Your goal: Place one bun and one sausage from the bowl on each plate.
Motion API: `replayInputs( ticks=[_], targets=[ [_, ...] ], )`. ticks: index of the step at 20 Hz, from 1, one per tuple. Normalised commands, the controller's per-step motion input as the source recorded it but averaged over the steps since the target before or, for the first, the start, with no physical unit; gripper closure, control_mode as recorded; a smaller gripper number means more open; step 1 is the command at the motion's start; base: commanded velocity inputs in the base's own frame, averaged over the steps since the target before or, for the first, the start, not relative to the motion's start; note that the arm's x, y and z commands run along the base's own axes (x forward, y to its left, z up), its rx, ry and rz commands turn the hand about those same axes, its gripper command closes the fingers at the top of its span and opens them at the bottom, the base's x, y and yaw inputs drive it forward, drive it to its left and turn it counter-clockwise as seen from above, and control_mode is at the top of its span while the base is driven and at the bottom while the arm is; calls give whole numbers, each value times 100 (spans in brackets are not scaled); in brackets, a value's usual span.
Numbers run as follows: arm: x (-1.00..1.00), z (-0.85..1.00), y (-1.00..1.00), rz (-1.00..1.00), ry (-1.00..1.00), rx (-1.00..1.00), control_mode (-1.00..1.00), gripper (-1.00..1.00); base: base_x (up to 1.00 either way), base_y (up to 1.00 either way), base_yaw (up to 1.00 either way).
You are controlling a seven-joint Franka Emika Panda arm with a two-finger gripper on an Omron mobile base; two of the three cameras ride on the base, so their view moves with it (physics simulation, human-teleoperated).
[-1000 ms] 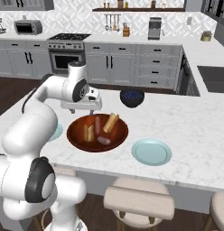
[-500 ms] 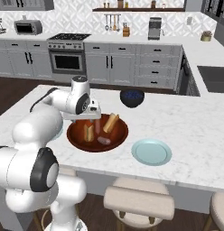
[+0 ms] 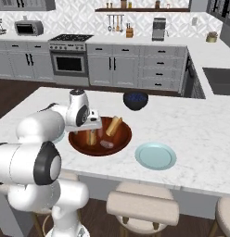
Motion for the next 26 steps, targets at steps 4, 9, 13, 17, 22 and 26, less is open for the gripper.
replayInputs(
  ticks=[4, 9, 13, 17, 22, 26],
  targets=[
    [30, -10, 0, 0, 4, -2, -100, -100, 0, 0, 0],
    [24, -14, 0, 0, 7, -2, -100, -100, 0, 0, 0],
    [11, -18, 0, 0, 1, 0, -100, -100, 0, 0, 0],
    [5, -27, 0, 0, 0, 0, -100, -100, 0, 0, 0],
    [12, -35, 0, 0, 0, 0, -100, -100, 0, 0, 0],
    [27, -24, 0, 0, 0, 0, -100, -100, 0, 0, 0]
  ],
)
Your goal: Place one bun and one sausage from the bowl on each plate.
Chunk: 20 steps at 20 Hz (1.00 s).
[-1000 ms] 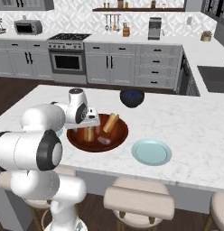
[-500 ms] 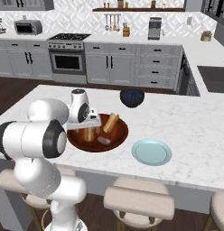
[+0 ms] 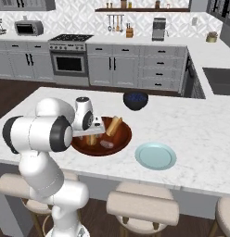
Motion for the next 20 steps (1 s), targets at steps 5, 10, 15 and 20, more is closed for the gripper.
replayInputs(
  ticks=[5, 10, 15, 20],
  targets=[
    [6, -33, -5, 0, 0, -1, -100, -100, 0, 0, 0],
    [1, -37, -2, 0, 0, -1, -100, 100, 0, 0, 0],
    [-1, -9, 0, 0, 0, 0, -100, 100, 0, 0, 0],
    [-33, 43, 0, 2, 0, 0, -100, 100, 0, 0, 0]
  ],
)
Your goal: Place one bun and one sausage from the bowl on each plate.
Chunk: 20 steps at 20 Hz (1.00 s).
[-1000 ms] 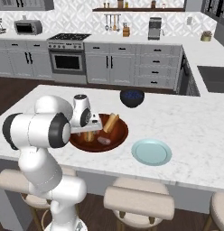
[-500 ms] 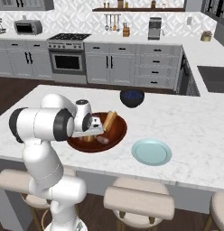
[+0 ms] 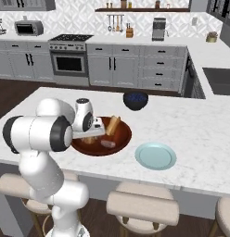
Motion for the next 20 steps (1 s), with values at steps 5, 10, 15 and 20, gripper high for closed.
replayInputs(
  ticks=[5, 10, 15, 20],
  targets=[
    [-51, 76, 14, 8, 0, 0, -100, 100, 0, 0, 0],
    [-57, 54, 55, 12, 1, 0, -100, 100, 0, 0, 0],
    [-25, 33, 95, 15, 3, 0, -100, 100, 0, 0, 0],
    [15, 1, 100, 9, 0, 0, -100, 100, 0, 0, 0]
  ],
)
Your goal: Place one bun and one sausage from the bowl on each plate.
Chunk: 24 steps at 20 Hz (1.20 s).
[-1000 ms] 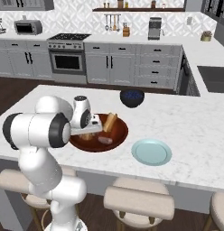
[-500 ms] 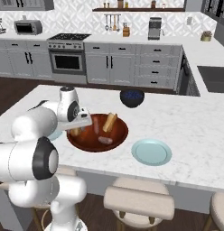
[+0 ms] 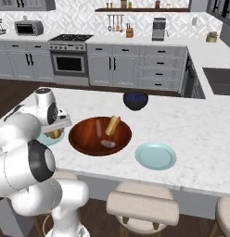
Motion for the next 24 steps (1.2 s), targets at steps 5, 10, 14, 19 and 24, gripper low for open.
replayInputs(
  ticks=[5, 10, 14, 19, 24],
  targets=[
    [39, -19, 78, 1, 1, -3, -100, 100, 0, 0, 0],
    [41, -31, 52, 0, 1, -1, -100, 100, 0, 0, 0],
    [22, -32, 10, 0, 0, 0, -100, 100, 0, 0, 0],
    [25, -35, 26, 0, 0, 0, -100, 100, 0, 0, 0],
    [22, -32, 23, 0, 0, 0, -100, 100, 0, 0, 0]
  ],
)
